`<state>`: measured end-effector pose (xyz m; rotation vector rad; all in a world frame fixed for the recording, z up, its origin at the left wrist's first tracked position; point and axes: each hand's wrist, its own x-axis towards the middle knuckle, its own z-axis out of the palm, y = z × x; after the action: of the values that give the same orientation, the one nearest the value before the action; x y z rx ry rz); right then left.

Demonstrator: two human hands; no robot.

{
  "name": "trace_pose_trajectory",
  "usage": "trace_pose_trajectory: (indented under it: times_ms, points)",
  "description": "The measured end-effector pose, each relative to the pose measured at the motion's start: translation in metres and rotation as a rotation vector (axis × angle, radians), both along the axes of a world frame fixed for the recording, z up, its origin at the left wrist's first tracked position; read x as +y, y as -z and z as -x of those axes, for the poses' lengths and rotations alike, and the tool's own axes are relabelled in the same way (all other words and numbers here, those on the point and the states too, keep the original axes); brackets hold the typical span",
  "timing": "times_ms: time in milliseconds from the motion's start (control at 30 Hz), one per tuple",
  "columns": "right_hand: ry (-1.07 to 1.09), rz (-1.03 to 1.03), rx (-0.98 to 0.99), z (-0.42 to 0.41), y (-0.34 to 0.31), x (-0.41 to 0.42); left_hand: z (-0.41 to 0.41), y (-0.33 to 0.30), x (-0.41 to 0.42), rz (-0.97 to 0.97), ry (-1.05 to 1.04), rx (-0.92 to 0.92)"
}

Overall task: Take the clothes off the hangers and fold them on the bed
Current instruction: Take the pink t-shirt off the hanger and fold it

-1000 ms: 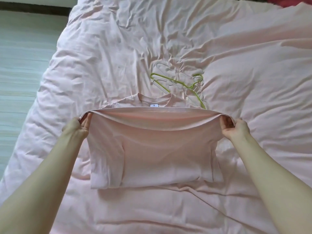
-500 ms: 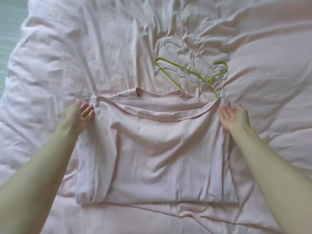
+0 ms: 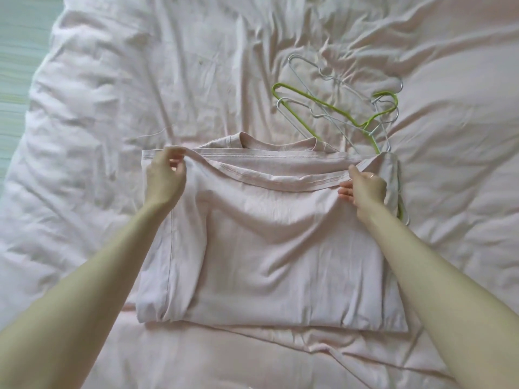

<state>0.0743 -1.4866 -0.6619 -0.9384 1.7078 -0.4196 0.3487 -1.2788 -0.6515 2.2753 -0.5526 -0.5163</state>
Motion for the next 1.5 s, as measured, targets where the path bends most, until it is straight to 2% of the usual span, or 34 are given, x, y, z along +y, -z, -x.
trace_pose_trajectory:
  times_ms: [67, 133, 200, 400, 500, 600, 700, 833, 967, 1100, 1233, 1400, 1500]
  points:
    - [-0.154, 0.075, 0.252, -0.004, 0.005, -0.01, 0.0, 0.005, -0.013, -0.085, 0.272, -0.3]
    - [-0.232, 0.04, 0.396, -0.003, 0.01, -0.017, 0.001, 0.013, -0.026, -0.221, 0.509, -0.448]
    - [-0.246, 0.0, 0.432, -0.004, 0.017, -0.023, 0.003, 0.023, -0.034, -0.364, 0.608, -0.463]
    - [-0.144, -0.102, 0.322, 0.0, 0.029, -0.039, -0.006, 0.035, -0.027, -0.39, 0.737, -0.514]
    - [-0.281, -0.015, 0.482, 0.008, 0.03, -0.041, -0.014, 0.039, -0.024, -0.348, 0.666, -0.529]
    - [-0.278, -0.021, 0.42, 0.01, 0.033, -0.04, -0.016, 0.043, -0.028, -0.277, 0.45, -0.419]
    - [-0.105, -0.076, 0.199, 0.004, 0.031, -0.043, -0.018, 0.043, -0.041, -0.268, 0.207, -0.284]
    - [0.19, -0.198, -0.196, -0.004, 0.01, -0.048, -0.023, 0.038, -0.051, -0.295, 0.058, -0.205]
    - [0.428, -0.216, -0.55, 0.0, -0.003, -0.041, -0.019, 0.033, -0.034, -0.25, -0.031, -0.167]
    - [0.489, -0.244, -0.688, 0.001, -0.003, -0.006, -0.006, 0.036, 0.02, -0.257, -0.018, -0.207]
    - [0.362, -0.363, -0.72, -0.01, -0.005, 0.042, 0.022, 0.038, 0.084, -0.265, 0.009, -0.174]
    - [-0.045, -0.436, -0.49, -0.029, -0.013, 0.107, 0.065, 0.033, 0.152, -0.279, 0.024, -0.182]
    - [-0.359, -0.32, -0.249, -0.033, -0.01, 0.157, 0.088, 0.026, 0.183, -0.316, -0.003, -0.17]
